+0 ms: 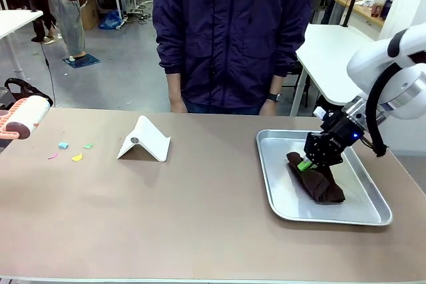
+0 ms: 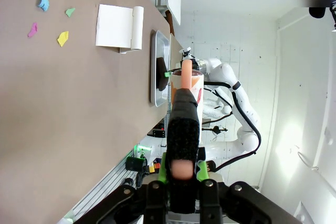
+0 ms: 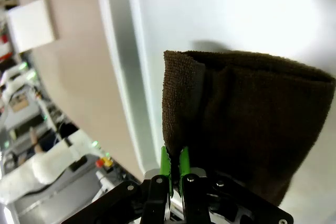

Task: Clean the surface of the table.
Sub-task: If a person points to the right, clean the right side of the table with your right hand, and if they point to the left, clean the left side with your left hand.

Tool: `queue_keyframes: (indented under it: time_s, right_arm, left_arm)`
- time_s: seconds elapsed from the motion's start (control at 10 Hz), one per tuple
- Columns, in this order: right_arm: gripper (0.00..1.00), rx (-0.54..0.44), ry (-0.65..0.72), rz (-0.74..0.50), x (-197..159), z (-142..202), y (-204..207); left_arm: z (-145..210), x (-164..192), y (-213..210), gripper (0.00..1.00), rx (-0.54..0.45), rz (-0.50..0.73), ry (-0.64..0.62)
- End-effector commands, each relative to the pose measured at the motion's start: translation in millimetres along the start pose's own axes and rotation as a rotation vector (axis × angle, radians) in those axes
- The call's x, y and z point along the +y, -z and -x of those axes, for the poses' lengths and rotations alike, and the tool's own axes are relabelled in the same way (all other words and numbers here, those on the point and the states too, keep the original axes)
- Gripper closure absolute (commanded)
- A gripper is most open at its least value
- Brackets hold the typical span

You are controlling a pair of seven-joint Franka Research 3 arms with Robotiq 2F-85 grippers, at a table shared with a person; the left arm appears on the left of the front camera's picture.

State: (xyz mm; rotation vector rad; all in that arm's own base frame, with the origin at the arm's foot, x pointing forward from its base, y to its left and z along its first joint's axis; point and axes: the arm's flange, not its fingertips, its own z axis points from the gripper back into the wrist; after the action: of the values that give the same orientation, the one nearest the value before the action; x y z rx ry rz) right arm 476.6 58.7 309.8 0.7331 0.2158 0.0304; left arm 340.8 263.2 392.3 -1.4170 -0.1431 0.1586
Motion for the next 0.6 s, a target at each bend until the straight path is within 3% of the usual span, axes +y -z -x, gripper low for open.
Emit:
queue_keyframes:
  time_s: [0.0, 0.2, 0.5]
  right_arm:
    - [0.93, 0.065, -0.072, -0.135, -8, -1, -8]
    - [0.93, 0.105, -0.087, -0.350, -9, 2, -21]
    - [0.93, 0.033, 0.014, -0.678, -24, 13, -58]
  left_arm:
    - [4, -3, 1, 1.00, 0.003, 0.004, 0.008]
    - [4, -3, 1, 1.00, 0.003, 0.004, 0.008]
    - [4, -3, 1, 1.00, 0.003, 0.004, 0.008]
